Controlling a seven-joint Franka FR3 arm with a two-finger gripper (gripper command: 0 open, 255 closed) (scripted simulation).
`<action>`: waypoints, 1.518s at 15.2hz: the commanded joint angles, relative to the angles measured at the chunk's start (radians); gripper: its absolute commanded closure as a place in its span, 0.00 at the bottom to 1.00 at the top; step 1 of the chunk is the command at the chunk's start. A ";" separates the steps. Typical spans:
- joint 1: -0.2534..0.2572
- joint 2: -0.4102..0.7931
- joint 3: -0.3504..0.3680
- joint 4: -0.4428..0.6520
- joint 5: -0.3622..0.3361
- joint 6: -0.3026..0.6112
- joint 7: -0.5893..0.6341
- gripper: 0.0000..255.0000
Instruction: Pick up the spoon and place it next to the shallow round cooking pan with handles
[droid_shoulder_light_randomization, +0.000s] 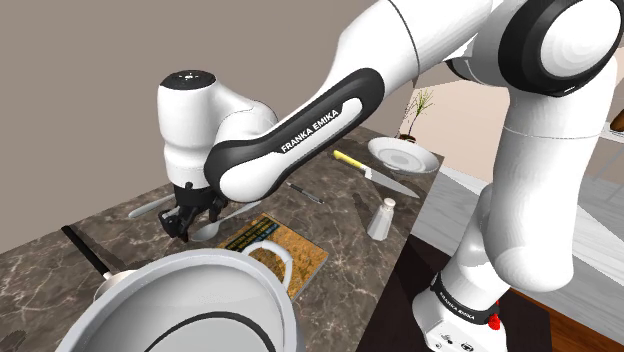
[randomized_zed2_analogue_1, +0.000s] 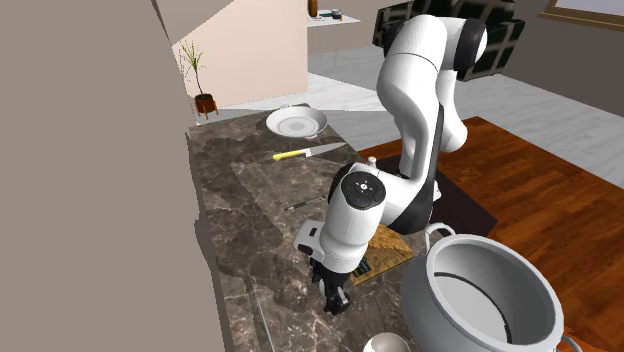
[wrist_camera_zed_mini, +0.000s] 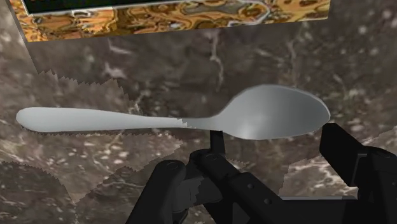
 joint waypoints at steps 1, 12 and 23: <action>0.000 0.000 0.000 0.000 0.000 0.000 0.000 1.00; -0.010 -0.053 0.015 0.030 0.043 -0.076 -0.036 1.00; -0.019 -0.119 0.028 0.101 0.096 -0.203 -0.082 1.00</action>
